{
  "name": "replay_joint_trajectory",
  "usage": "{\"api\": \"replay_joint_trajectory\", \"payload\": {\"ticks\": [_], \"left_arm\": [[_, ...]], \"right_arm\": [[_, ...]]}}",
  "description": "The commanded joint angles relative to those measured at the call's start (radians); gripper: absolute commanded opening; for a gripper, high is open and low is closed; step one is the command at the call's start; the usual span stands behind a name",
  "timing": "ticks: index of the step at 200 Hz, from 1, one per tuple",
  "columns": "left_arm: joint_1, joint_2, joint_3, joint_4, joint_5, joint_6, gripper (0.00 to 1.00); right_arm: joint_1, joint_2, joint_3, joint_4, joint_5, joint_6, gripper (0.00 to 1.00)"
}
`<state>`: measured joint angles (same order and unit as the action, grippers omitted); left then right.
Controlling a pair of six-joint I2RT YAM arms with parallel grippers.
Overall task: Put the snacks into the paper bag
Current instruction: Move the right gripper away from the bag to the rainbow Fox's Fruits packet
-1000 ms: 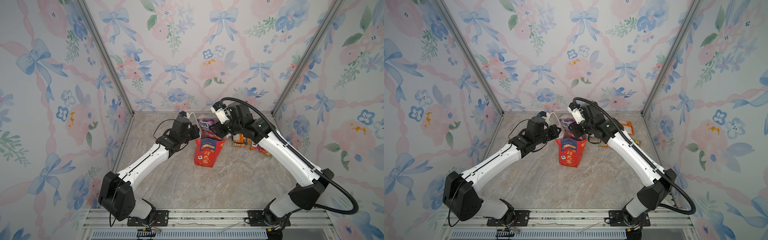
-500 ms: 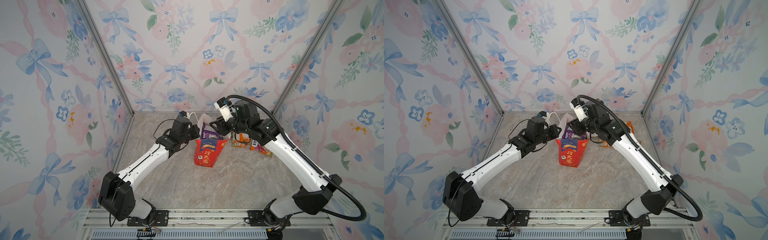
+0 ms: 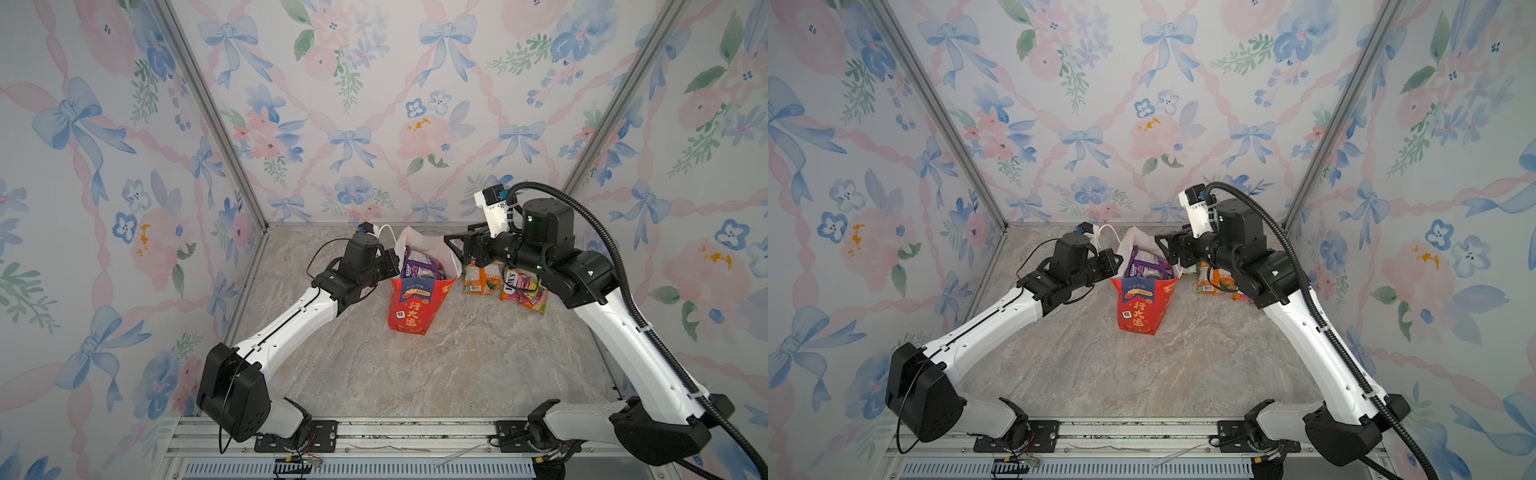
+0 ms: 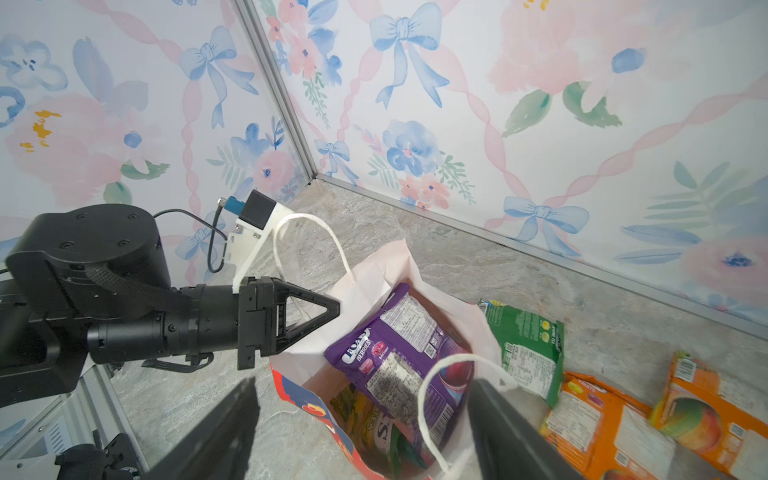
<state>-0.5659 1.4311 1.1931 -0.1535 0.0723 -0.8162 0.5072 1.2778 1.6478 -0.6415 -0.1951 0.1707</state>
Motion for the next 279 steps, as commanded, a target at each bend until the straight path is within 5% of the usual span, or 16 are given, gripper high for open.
{"api": "replay_joint_trajectory", "payload": {"ticks": [1, 58, 94, 164, 246, 279], "left_arm": [[0.0, -0.008, -0.007, -0.012, 0.02, -0.001, 0.0], [0.001, -0.007, -0.007, -0.009, 0.022, -0.001, 0.0], [0.003, -0.011, -0.008, -0.009, 0.02, 0.0, 0.0], [0.01, -0.006, -0.013, -0.012, 0.029, 0.002, 0.0], [0.015, -0.008, -0.01, -0.006, 0.032, 0.005, 0.0], [0.015, -0.008, -0.008, -0.006, 0.033, 0.005, 0.0]], "right_arm": [[-0.075, -0.057, -0.061, 0.031, -0.099, 0.095, 0.86], [-0.359, -0.151, -0.265, 0.064, -0.174, 0.281, 1.0], [-0.525, -0.12, -0.384, 0.026, -0.149, 0.329, 0.98], [-0.879, -0.014, -0.661, 0.193, -0.345, 0.413, 0.97], [-0.946, 0.111, -0.741, 0.211, -0.197, 0.365, 0.97], [-0.997, 0.142, -0.786, 0.253, -0.227, 0.382, 0.97]]}}
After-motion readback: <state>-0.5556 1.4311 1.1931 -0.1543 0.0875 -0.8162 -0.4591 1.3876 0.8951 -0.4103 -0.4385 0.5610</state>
